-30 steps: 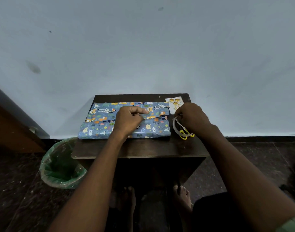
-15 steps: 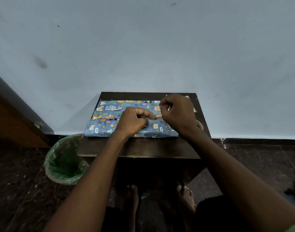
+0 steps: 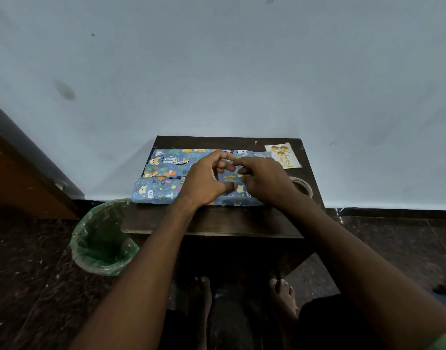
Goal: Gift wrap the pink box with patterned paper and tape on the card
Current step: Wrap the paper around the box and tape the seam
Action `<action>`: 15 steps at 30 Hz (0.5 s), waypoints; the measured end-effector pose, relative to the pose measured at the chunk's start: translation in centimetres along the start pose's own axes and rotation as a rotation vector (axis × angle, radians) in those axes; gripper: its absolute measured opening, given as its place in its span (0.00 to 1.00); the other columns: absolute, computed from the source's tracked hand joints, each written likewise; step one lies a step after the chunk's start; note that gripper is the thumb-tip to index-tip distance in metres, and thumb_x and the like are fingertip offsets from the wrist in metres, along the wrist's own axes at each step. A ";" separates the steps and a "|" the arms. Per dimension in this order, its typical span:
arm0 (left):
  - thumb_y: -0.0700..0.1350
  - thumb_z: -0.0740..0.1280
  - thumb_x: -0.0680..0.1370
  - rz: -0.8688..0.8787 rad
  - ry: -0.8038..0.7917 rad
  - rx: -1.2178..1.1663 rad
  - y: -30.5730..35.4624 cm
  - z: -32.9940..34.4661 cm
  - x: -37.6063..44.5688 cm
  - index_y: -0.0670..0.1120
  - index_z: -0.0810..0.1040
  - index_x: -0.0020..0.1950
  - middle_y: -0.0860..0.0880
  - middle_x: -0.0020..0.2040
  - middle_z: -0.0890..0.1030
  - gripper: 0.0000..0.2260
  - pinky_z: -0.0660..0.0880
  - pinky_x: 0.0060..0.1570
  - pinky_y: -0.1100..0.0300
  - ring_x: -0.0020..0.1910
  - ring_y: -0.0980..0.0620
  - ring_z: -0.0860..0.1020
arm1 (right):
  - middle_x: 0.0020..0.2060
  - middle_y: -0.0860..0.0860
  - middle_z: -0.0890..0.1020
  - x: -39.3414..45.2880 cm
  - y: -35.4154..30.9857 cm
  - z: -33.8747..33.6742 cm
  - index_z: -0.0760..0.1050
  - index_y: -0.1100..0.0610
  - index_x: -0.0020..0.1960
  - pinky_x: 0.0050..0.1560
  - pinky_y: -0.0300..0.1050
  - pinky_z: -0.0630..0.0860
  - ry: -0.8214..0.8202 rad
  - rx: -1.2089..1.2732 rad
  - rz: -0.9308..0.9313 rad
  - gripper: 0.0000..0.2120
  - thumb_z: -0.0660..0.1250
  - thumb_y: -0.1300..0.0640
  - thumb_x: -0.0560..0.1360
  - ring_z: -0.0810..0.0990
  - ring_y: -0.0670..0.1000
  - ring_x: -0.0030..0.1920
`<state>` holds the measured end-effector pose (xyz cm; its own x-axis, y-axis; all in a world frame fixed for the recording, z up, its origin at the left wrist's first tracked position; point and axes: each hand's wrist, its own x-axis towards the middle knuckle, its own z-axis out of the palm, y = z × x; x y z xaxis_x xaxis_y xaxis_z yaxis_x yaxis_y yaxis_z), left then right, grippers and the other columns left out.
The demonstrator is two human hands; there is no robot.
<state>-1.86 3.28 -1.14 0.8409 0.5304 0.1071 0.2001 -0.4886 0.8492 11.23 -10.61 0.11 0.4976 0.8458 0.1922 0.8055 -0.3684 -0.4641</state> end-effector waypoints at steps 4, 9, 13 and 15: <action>0.46 0.85 0.70 0.076 -0.055 0.083 -0.4 -0.3 -0.2 0.55 0.75 0.73 0.58 0.66 0.84 0.34 0.76 0.67 0.51 0.69 0.59 0.79 | 0.56 0.54 0.85 0.4 1.4 0.3 0.81 0.56 0.65 0.61 0.56 0.77 0.096 0.003 -0.062 0.21 0.73 0.61 0.71 0.83 0.58 0.57; 0.46 0.84 0.71 0.096 -0.042 0.160 -0.2 -0.2 -0.2 0.56 0.70 0.75 0.55 0.66 0.84 0.36 0.73 0.58 0.57 0.68 0.57 0.78 | 0.67 0.56 0.82 0.6 1.9 1.0 0.79 0.58 0.67 0.82 0.58 0.47 -0.071 -0.164 -0.087 0.16 0.67 0.56 0.80 0.77 0.54 0.70; 0.42 0.84 0.71 0.106 -0.015 0.138 -0.4 0.3 -0.1 0.55 0.73 0.73 0.54 0.54 0.85 0.35 0.73 0.52 0.68 0.57 0.59 0.81 | 0.61 0.57 0.85 0.5 1.6 1.0 0.84 0.57 0.62 0.82 0.54 0.47 -0.047 -0.175 -0.076 0.13 0.66 0.58 0.81 0.80 0.58 0.67; 0.40 0.84 0.70 0.114 0.015 0.085 -0.8 0.6 0.1 0.54 0.76 0.70 0.54 0.47 0.84 0.32 0.75 0.51 0.66 0.55 0.58 0.83 | 0.55 0.57 0.87 0.5 1.3 0.8 0.86 0.54 0.60 0.78 0.60 0.64 -0.047 -0.140 -0.055 0.12 0.69 0.58 0.79 0.80 0.64 0.65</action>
<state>-1.59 3.28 -2.13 0.8533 0.4779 0.2087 0.1457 -0.6027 0.7846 12.29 -10.35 -1.15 0.4387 0.8820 0.1718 0.8698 -0.3687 -0.3279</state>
